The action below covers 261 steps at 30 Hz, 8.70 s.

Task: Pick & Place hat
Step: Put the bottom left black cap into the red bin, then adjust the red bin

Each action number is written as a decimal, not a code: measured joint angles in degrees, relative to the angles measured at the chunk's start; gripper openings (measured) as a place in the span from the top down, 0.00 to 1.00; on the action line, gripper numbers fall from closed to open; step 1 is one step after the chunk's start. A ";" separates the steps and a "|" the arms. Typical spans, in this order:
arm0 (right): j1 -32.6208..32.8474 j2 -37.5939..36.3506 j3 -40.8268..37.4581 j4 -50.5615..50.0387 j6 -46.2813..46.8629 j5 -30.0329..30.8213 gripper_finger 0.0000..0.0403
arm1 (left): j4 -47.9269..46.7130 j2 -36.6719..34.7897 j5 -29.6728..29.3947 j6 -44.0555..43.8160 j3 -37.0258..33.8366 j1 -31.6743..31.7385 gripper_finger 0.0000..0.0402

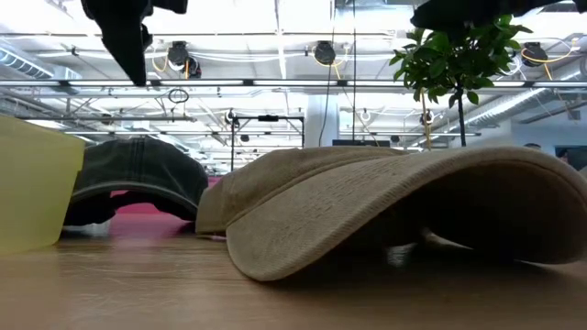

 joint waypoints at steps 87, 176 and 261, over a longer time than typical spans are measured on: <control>0.00 0.00 0.00 -4.32 0.42 -0.04 0.76 | 6.28 8.64 18.09 11.19 -9.10 10.54 0.96; -0.01 0.00 -0.02 -8.87 1.46 -0.03 0.76 | 11.42 8.63 -4.06 77.83 0.94 53.83 0.98; -0.02 -0.02 -0.02 -13.17 3.43 6.06 0.76 | 14.18 8.61 -2.83 41.59 0.96 18.62 0.60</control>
